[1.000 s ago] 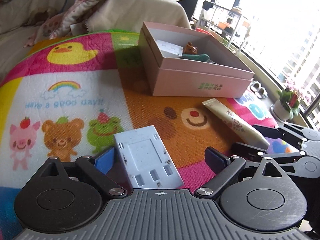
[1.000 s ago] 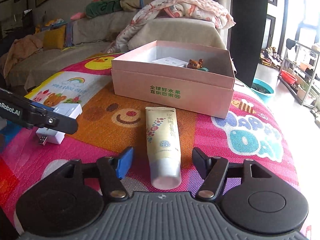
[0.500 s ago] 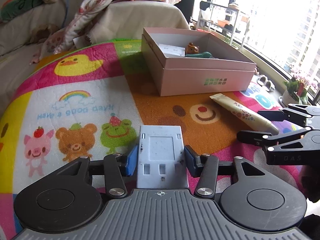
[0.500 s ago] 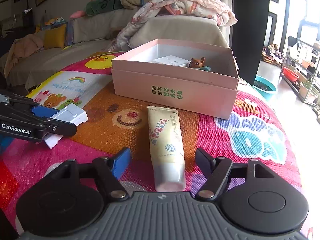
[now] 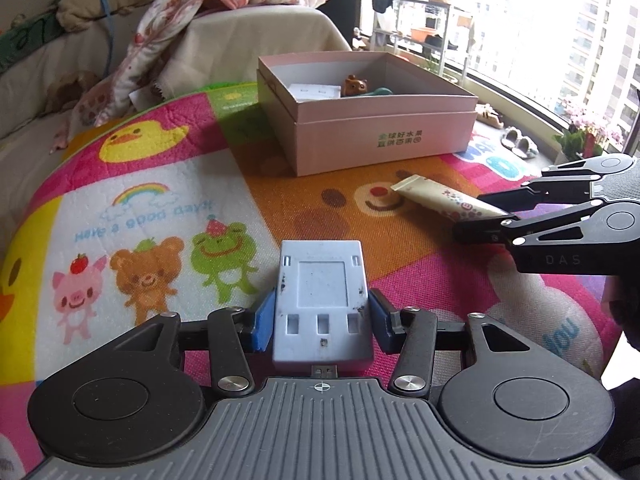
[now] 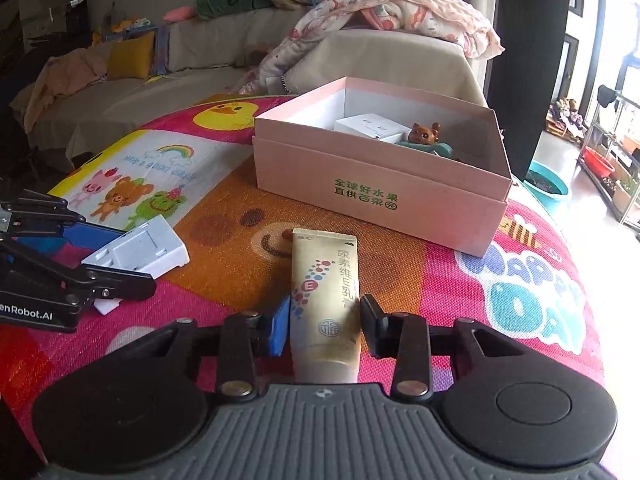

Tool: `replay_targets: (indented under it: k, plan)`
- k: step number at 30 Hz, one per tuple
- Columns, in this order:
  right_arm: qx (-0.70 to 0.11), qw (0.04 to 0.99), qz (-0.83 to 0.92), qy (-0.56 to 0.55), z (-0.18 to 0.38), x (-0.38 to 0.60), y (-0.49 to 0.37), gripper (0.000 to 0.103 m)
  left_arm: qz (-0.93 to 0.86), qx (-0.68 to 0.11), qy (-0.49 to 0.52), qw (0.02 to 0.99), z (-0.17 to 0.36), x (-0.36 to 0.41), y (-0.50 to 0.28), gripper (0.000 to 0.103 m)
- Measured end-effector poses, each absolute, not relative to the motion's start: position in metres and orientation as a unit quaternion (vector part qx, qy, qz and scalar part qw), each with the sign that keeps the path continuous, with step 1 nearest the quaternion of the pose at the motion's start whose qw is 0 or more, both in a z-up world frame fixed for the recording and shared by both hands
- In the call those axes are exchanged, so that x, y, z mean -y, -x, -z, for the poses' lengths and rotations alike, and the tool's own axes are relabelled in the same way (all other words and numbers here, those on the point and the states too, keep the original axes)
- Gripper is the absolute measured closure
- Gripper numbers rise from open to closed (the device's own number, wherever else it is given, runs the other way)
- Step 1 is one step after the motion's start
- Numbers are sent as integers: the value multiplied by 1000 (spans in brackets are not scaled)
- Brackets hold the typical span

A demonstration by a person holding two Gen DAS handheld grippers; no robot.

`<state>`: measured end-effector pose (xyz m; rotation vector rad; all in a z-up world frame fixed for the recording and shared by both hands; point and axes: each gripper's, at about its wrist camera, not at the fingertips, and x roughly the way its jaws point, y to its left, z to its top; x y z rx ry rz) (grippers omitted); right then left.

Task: Organize rigid objects
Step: 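Grasp the cream tube with the right tool while the left tool carries the power strip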

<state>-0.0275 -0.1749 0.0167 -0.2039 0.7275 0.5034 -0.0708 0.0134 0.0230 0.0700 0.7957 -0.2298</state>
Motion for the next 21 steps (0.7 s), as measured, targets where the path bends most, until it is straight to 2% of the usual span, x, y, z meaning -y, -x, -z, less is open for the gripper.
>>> replay_targets:
  k: [5, 9, 10, 13, 17, 21]
  plan:
    - [-361, 894, -248, 91, -24, 191, 44, 67, 139, -372, -51, 916, -22, -6, 85, 50]
    - [-342, 902, -248, 91, -45, 204, 58, 70, 188, -372, -21, 909, -41, -3, 80, 50]
    - [-331, 906, -249, 92, -55, 207, 60, 83, 198, -361, -17, 911, -53, -3, 76, 50]
    - [-282, 924, -243, 86, -100, 216, 53, 100, 199, -280, -36, 939, -115, 0, 63, 50]
    - [-207, 948, -232, 62, -156, 228, 39, 100, 180, -184, -51, 965, -172, -2, 50, 50]
    - [-208, 948, -238, 33, -169, 236, 24, 100, 178, -190, -12, 965, -172, -14, 43, 50]
